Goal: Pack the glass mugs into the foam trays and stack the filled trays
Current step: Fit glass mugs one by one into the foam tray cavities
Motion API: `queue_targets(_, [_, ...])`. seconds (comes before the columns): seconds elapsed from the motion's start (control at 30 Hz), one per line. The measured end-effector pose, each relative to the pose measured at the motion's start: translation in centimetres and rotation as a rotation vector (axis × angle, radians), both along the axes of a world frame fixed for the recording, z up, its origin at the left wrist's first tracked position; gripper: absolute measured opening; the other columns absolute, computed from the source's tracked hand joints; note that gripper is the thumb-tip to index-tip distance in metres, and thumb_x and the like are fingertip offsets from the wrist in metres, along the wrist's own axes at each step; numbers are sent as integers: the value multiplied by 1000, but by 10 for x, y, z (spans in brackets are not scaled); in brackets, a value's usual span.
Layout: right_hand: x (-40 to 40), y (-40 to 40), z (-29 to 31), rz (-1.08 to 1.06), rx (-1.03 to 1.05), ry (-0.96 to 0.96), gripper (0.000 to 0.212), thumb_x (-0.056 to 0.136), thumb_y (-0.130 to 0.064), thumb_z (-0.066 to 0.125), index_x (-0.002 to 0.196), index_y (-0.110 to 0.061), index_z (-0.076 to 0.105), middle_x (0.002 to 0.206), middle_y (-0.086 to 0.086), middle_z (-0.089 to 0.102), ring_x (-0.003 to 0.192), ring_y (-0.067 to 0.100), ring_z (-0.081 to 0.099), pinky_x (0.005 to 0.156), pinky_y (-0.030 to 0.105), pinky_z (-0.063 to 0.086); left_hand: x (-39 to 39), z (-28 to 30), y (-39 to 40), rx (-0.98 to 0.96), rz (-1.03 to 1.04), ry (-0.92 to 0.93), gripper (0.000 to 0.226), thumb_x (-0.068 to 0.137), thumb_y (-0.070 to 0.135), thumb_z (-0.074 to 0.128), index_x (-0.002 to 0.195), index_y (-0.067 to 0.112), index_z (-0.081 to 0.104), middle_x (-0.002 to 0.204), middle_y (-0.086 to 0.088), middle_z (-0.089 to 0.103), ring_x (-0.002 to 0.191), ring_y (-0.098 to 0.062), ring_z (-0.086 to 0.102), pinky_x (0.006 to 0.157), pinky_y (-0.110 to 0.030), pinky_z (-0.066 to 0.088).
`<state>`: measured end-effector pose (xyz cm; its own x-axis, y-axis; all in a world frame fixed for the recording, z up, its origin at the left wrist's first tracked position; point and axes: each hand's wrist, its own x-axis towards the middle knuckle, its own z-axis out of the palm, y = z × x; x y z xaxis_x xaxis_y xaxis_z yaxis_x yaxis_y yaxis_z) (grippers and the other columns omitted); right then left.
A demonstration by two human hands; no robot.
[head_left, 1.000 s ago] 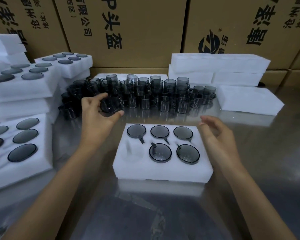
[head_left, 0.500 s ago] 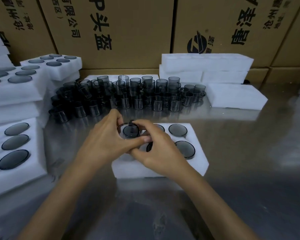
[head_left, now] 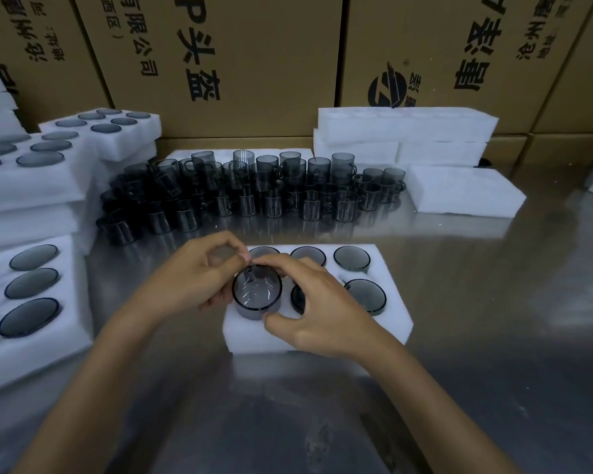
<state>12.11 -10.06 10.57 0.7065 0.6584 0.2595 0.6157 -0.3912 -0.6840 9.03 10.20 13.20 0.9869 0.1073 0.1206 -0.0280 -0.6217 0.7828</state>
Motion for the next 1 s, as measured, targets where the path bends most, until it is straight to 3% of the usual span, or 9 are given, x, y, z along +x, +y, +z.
queue_targets(0.2, [-2,2,0,7,-11,-41,57,81,-31,68,131,-42,44,125,-21,57,122,10,48,102,39,41,1,-2,6,-78,-17,93,15,96,30,60,94,15,61,53,-7,65,41,-16,53,40,-24,43])
queue_targets(0.4, [0,0,-4,-44,-24,-40,53,77,-36,66,125,-48,47,120,-26,50,121,1,39,102,30,39,2,-6,14,-171,-50,176,23,93,33,64,98,11,60,55,-8,64,44,-17,53,39,-24,42])
queue_targets(0.5, [2,2,-4,-56,-49,-20,53,75,-46,62,125,-51,46,122,-25,45,122,4,38,103,28,37,3,-10,16,-155,-53,166,23,92,35,65,97,13,62,52,0,56,45,-16,50,40,-25,42])
queue_targets(0.63, [3,7,-5,-102,-51,-11,50,79,-64,53,126,-48,51,123,-22,48,126,11,40,106,38,38,7,-14,16,-150,-40,206,21,92,37,64,103,20,61,50,5,52,44,-13,48,41,-24,42])
queue_targets(0.77, [4,9,-5,-97,-26,-116,35,87,-51,61,120,-41,58,109,-36,50,125,-3,34,107,32,30,12,-19,18,-172,10,254,36,90,39,66,117,24,48,49,5,53,43,-11,48,38,-25,39])
queue_targets(0.9, [5,9,-7,-81,-188,-207,43,88,-57,58,126,-38,56,139,-24,46,138,1,20,112,35,18,16,-27,16,-127,41,337,60,90,39,67,139,24,34,51,5,57,43,-11,52,38,-25,40])
queue_targets(1.0, [7,8,-8,-80,-243,-238,45,89,-62,53,128,-41,54,148,-18,40,143,5,13,114,39,12,18,-28,14,-109,49,379,59,92,38,64,142,25,35,59,-2,61,44,-13,54,38,-24,42])
